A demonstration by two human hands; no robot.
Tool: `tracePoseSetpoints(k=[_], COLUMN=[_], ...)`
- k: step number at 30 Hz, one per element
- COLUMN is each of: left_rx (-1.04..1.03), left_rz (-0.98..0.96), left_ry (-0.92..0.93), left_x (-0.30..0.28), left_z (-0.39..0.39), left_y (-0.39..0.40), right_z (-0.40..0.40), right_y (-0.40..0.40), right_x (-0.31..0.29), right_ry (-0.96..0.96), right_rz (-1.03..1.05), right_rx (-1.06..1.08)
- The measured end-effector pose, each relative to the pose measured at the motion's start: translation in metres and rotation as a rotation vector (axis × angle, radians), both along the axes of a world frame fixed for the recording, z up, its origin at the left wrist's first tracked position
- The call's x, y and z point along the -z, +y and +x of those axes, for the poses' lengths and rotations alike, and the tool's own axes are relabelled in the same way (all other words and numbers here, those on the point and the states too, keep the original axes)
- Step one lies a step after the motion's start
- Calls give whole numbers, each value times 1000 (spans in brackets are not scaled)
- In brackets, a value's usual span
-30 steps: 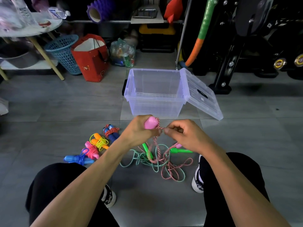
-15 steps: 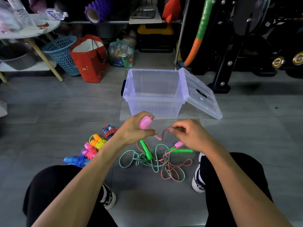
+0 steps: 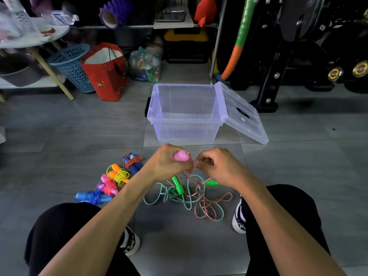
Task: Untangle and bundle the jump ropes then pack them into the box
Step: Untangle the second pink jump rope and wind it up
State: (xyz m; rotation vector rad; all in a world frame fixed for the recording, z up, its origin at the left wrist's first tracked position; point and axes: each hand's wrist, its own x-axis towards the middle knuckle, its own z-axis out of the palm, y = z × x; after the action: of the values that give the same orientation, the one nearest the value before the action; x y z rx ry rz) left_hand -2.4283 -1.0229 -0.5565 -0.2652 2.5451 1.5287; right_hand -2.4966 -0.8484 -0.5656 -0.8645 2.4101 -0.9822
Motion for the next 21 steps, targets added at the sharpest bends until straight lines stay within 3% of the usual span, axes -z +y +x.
tracePoseSetpoints(k=[4, 9, 12, 17, 19, 21], left_rx=[-33, -587, -406, 29, 61, -54], left_rz=[-93, -298, -386, -315, -253, -182], left_ry=[-54, -72, -113, 120, 174, 140], left_x=[0, 17, 24, 6, 3, 6], left_z=[-1, -7, -5, -1, 1, -1], left_y=[-9, -54, -57, -3, 11, 12], right_z=[0, -9, -12, -3, 0, 1], right_y=[1, 18, 21, 13, 8, 7], right_x=[-1, -8, -11, -7, -6, -5], right_ry=[-31, -87, -98, -91, -73, -55], right_rz=[-12, -73, -112, -41, -49, -62], right_rx=[34, 146, 173, 54, 26, 43])
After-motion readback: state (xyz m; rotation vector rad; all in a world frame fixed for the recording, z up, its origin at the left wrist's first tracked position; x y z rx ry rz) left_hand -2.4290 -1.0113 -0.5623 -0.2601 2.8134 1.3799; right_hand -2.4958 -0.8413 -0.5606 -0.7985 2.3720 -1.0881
